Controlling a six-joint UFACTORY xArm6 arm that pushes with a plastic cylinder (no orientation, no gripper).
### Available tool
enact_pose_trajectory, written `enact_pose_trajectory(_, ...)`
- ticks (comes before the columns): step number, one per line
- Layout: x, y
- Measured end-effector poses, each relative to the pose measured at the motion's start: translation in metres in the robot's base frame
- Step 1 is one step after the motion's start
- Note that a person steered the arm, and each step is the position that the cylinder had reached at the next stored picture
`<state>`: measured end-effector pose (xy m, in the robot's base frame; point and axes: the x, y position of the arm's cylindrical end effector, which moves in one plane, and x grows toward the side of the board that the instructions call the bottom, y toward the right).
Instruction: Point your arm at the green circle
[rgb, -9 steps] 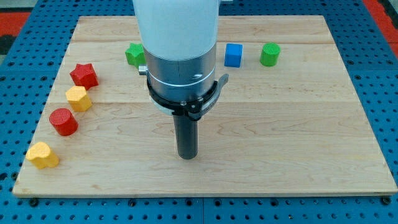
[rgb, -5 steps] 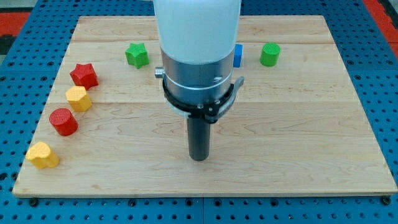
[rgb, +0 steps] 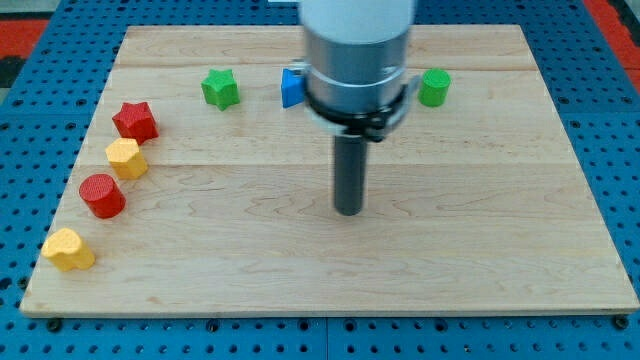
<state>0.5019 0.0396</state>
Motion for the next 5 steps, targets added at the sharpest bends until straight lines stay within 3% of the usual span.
enact_pose_trajectory(3, 0.009, 0.006)
enact_pose_trajectory(4, -0.003, 0.033)
enact_pose_trajectory(5, -0.067, 0.073)
